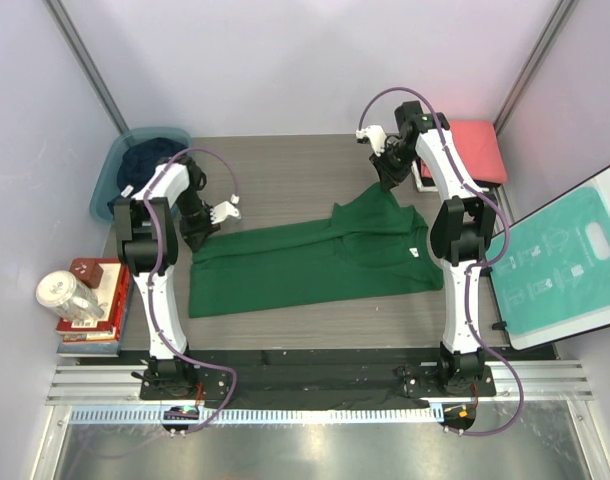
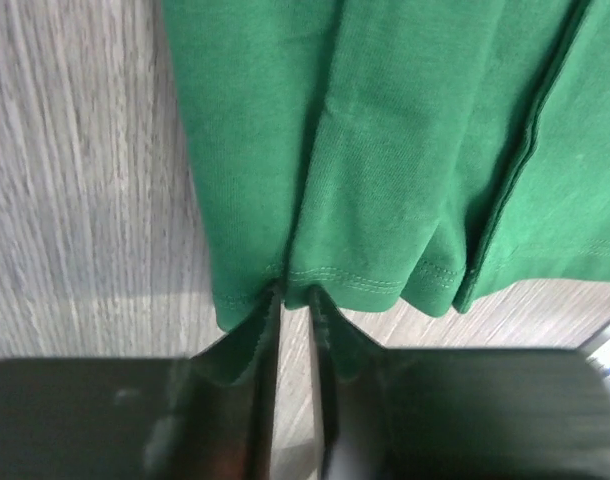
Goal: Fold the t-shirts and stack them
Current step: Fold the other side of the tshirt into a rectangle
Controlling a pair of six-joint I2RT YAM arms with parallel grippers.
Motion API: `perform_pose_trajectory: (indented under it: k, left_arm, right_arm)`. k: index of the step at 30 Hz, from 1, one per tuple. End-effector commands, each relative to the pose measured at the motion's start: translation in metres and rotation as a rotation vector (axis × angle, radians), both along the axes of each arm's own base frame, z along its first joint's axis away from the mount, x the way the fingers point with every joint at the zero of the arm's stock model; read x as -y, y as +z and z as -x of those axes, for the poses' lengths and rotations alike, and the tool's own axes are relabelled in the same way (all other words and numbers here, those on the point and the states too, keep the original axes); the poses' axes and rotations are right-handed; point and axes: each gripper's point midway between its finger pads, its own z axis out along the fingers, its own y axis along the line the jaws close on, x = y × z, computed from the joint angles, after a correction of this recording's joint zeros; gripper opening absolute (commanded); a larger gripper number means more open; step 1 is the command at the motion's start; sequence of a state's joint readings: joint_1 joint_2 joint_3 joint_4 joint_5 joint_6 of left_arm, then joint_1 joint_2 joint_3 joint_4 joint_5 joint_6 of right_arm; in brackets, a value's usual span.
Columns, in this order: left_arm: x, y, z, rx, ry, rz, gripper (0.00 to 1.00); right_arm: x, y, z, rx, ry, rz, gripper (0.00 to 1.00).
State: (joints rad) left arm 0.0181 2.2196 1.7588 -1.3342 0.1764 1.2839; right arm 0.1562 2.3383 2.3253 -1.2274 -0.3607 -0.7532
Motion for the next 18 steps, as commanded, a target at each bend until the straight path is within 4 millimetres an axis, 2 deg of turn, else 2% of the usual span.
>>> perform_pose_trajectory:
  k: [1, 7, 12, 18]
  left_arm:
    - [0.001, 0.019, 0.057, -0.235, 0.007, 0.007, 0.01]
    - [-0.001, 0.028, 0.053, -0.2, 0.0, -0.005, 0.0]
    - [-0.003, 0.043, 0.035, -0.108, 0.015, -0.013, 0.0]
    - [0.0, 0.063, 0.022, -0.029, 0.039, -0.005, 0.0]
  right_arm:
    - [-0.005, 0.028, -0.002, 0.065, 0.003, -0.017, 0.01]
    - [-0.005, 0.029, 0.001, 0.063, 0.005, -0.018, 0.01]
    - [-0.005, 0.029, 0.001, 0.064, 0.005, -0.018, 0.01]
    - [-0.005, 0.031, 0.002, 0.065, 0.007, -0.019, 0.01]
